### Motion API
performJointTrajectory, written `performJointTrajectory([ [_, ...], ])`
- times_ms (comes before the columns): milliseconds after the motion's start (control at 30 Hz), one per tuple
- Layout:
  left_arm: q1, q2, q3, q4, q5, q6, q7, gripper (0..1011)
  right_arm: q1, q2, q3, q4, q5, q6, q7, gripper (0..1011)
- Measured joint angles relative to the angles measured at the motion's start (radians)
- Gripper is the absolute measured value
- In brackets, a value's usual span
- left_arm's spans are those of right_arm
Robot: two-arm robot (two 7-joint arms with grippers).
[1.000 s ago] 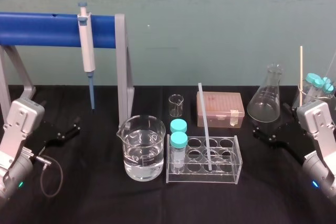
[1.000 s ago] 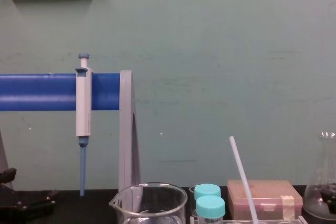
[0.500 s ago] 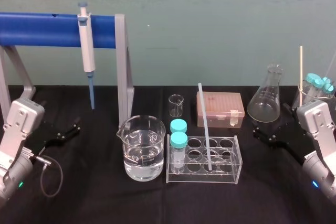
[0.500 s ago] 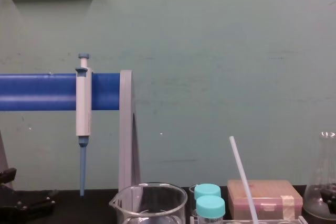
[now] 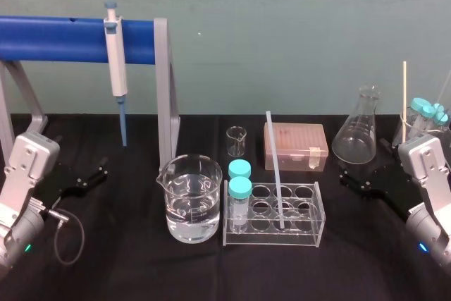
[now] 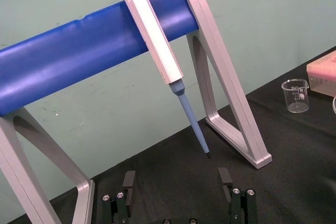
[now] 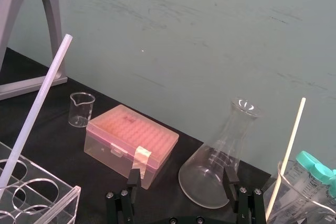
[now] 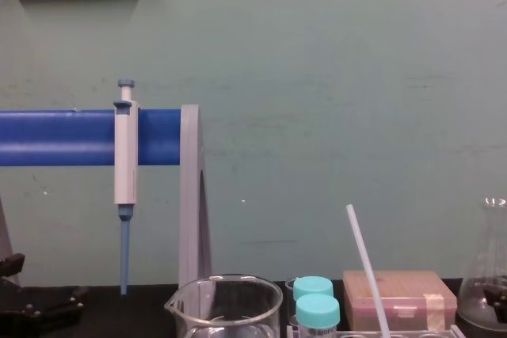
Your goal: Pick up the stirring rod with one hand, then place it down.
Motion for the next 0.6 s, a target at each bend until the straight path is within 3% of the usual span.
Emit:
performJointTrajectory([
  [600,0.000,0.000,0.000,0.000,0.000,0.000,0.000,1000,0.000,0.000,0.000,0.000,0.000,0.000,0.000,1000],
])
